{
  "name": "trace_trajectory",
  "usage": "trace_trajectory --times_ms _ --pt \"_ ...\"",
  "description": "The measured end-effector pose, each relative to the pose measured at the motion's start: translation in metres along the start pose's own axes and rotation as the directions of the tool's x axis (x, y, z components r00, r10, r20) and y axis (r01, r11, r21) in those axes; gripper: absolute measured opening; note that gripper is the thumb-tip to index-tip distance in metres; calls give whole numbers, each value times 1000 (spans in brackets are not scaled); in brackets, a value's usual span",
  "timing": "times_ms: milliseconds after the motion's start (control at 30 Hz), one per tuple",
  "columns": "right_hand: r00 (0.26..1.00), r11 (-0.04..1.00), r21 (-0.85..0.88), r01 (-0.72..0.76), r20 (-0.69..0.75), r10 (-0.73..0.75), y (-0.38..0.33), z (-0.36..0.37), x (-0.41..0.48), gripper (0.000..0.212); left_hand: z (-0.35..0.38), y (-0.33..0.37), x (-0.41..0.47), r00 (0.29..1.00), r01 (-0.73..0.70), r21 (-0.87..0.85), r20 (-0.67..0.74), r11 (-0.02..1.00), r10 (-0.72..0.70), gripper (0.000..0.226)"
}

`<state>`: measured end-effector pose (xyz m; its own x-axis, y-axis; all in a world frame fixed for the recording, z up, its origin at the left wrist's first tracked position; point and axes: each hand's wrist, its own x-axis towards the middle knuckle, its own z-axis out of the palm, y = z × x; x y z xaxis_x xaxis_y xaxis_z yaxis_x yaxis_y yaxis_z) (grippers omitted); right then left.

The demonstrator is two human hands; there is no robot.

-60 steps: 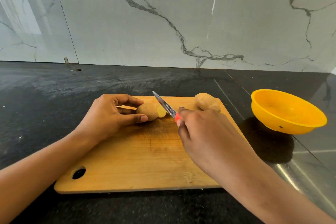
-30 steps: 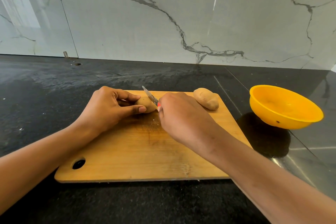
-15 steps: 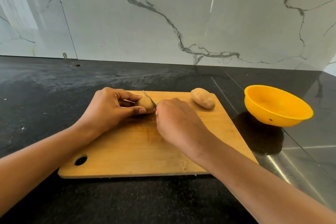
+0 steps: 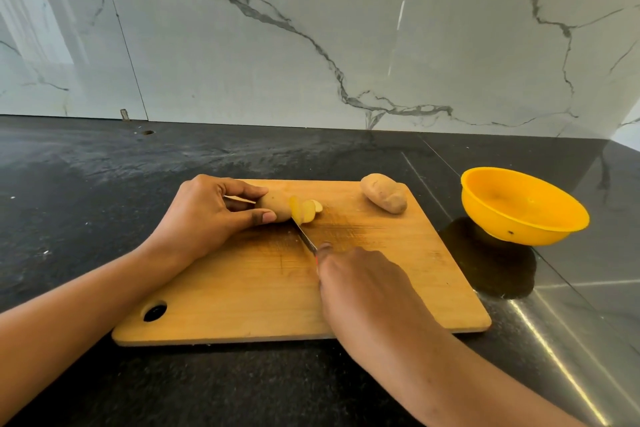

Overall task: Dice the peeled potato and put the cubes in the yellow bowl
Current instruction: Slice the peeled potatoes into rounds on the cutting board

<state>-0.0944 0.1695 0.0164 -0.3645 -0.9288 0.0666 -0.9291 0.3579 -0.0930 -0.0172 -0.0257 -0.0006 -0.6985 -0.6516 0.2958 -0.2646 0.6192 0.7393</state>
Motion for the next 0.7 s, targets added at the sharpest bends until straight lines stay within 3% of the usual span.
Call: trace_trajectory --times_ms 200,367,600,700 --pt "996 997 45 -69 -47 71 12 -2 -2 20 -3 0 0 999 29 -43 44 999 -27 40" --pt "995 989 125 -74 -63 82 14 -2 9 24 -3 -1 1 997 41 -79 64 996 -36 43" --pt "974 992 94 84 -218 -62 16 -22 26 25 -3 1 -1 998 29 -75 51 997 -25 42" --pt "977 991 -8 137 -164 -137 15 -27 43 34 -2 -3 0 998 49 -87 50 995 -45 43"
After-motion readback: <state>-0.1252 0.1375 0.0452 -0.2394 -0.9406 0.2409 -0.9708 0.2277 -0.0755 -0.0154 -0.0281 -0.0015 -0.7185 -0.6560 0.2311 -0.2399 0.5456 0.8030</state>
